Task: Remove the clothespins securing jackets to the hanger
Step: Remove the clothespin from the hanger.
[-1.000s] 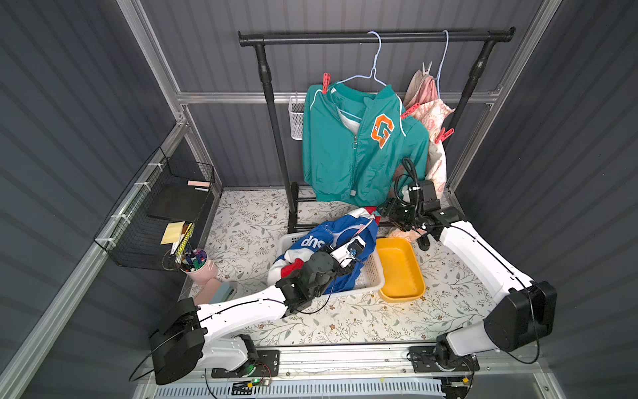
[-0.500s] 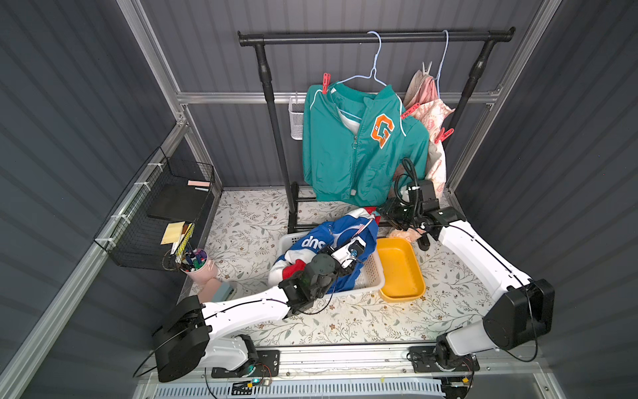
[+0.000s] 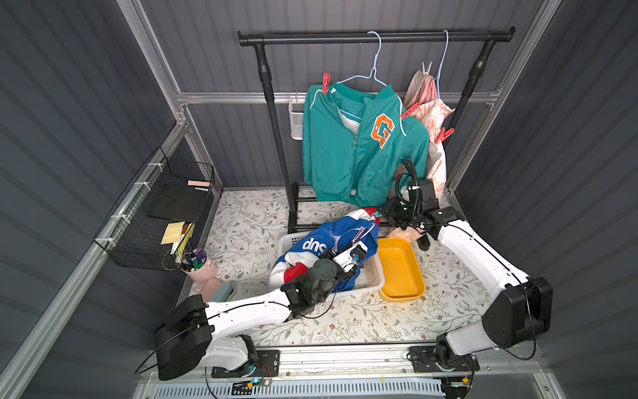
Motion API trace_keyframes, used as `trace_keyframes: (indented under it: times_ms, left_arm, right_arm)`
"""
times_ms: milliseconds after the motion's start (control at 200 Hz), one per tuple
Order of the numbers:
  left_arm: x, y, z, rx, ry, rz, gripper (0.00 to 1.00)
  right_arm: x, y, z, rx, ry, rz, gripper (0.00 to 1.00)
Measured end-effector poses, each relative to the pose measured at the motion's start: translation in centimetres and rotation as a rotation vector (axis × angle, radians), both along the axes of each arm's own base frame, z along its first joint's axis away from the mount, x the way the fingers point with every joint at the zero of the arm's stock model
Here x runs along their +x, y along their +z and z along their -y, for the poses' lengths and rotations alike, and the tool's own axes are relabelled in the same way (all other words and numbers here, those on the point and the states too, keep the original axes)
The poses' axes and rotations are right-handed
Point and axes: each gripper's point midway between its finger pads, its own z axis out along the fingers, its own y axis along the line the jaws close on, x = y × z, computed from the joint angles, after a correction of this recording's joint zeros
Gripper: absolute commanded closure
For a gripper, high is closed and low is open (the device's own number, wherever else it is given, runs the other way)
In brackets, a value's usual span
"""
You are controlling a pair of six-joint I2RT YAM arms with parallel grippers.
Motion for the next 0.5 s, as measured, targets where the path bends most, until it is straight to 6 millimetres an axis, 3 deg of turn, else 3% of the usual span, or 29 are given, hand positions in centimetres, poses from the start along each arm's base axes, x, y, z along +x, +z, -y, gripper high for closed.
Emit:
trace_keyframes:
  times_ms: [255,500]
  left_arm:
    - [0.01,-0.31,0.24,0.002,0.004,0.000,1.00]
    - [-0.10,-0.75,0.57,0.011,-0.002,-0.005,1.00]
  right_arm:
    - [-0.12,-0.61,0.13,0.016,-0.006,-0.022,0.75]
    - [-0.19,-0.70,0.02,0.032,0.000,-0.030,0.93]
